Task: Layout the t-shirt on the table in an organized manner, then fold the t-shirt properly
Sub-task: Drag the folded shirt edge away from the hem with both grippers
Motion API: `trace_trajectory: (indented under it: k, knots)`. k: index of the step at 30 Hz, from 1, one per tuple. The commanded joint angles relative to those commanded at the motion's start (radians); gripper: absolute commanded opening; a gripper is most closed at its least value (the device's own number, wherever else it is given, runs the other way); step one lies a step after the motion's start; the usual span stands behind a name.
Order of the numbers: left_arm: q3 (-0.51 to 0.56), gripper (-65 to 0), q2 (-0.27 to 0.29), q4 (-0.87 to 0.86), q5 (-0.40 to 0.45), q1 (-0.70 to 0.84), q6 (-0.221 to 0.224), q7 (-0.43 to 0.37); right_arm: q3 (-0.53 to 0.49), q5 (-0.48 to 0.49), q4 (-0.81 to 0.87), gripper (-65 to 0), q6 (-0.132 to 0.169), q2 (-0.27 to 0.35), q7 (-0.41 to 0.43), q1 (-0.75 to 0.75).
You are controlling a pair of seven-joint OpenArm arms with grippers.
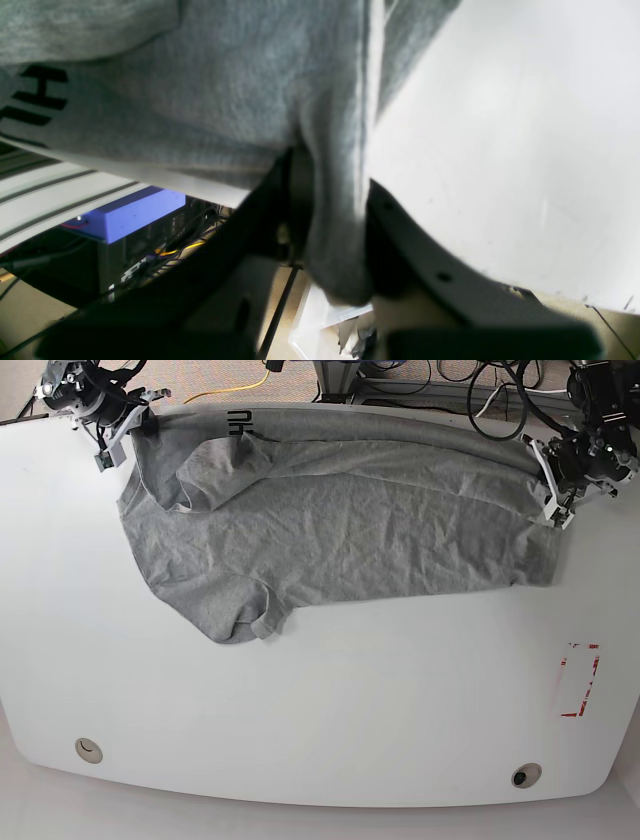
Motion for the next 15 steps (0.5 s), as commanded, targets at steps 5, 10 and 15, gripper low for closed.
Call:
trace_trajectory:
  k: [5,10,15]
  knots:
    - [-0.006,-21.9,0.000,0.075,0.003,0.017,0.000,0.014,0.002,0.002,0.000,-24.7,0.000,0.002,0.000,0.009]
    - [-0.006,-20.3,-0.029,0.129,-0.003,0.020,0.000,0.025,0.003,-0.002,0.063,-19.7,0.000,0.003,0.000,0.028]
    - [-0.051,-20.0,-0.046,0.178,-0.003,-0.005,0.000,0.048,0.003,-0.002,0.137,-19.7,0.000,0.011,0.000,0.048]
